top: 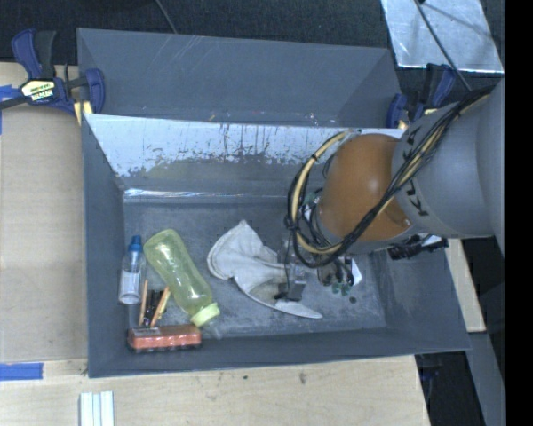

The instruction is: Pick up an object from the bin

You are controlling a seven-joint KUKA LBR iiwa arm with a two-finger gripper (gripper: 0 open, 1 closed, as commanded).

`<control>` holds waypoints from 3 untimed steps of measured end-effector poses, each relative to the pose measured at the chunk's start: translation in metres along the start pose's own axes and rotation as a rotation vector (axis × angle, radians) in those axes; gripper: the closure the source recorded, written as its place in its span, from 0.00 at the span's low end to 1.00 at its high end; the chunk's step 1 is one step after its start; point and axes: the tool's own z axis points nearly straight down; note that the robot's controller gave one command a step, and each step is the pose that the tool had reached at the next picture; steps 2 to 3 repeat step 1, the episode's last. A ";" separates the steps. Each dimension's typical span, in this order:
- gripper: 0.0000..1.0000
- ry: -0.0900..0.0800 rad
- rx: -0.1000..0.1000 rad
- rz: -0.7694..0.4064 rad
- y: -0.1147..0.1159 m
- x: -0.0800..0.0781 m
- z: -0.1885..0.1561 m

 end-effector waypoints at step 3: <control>1.00 0.002 0.000 -0.026 0.010 -0.027 -0.200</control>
Offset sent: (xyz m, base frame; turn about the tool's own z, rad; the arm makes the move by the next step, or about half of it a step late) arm 0.0000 0.0000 0.0000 0.0000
